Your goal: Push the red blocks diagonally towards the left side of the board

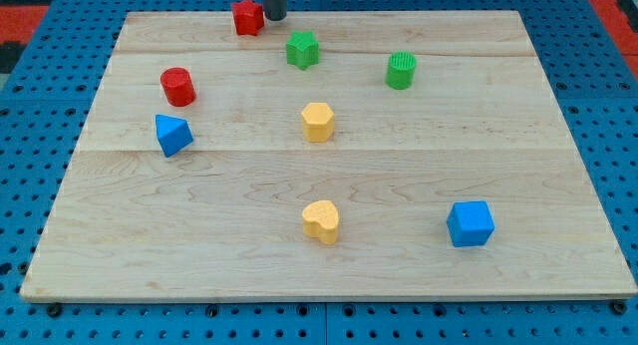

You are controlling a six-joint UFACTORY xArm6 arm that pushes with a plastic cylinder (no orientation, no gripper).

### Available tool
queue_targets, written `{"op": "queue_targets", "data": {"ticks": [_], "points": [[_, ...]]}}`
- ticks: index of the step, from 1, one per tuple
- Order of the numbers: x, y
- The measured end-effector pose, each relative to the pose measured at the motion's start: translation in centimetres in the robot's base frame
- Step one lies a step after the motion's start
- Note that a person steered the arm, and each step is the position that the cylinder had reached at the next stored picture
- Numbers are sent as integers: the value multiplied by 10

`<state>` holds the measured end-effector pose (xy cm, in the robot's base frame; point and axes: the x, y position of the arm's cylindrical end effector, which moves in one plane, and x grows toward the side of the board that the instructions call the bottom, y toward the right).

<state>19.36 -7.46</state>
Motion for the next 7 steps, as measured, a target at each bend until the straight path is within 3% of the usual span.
{"op": "queue_targets", "data": {"ticks": [3, 7], "points": [[11, -126], [14, -114]]}}
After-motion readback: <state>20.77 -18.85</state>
